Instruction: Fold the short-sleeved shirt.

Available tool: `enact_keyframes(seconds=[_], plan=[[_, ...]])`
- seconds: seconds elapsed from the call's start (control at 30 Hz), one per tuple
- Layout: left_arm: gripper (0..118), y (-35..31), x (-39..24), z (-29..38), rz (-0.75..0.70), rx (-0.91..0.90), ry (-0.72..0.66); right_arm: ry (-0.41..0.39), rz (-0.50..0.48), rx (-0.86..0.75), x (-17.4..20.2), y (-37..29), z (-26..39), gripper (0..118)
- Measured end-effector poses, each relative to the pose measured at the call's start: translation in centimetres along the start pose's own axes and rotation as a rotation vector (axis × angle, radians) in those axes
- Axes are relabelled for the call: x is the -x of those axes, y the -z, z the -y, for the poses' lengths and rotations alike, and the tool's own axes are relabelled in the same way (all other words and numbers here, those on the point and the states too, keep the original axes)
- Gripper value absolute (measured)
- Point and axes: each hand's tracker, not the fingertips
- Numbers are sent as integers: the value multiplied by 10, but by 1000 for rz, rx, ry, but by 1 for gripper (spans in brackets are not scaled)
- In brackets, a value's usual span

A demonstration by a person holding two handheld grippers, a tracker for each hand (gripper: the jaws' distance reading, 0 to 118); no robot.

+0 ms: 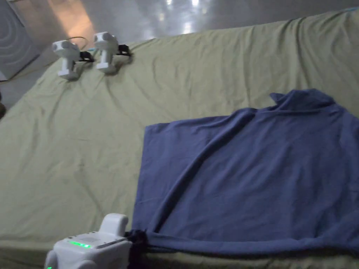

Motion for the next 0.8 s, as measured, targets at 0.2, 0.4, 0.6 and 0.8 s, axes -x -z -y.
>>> enact_keyframes(seconds=[0.2,0.4,0.6,0.8], plan=[[8,10,-5,-13,-22,68,23,189,61,276,-61,53,11,63],[7,0,-15,-15,-29,72,13,252,38,459,-103,112,37,88],[7,-6,-19,-14,-32,61,0,240,-25,584,-88,157,44,79],[7,-10,-13,-12,-12,44,-23,130,64,587,-70,157,35,6]])
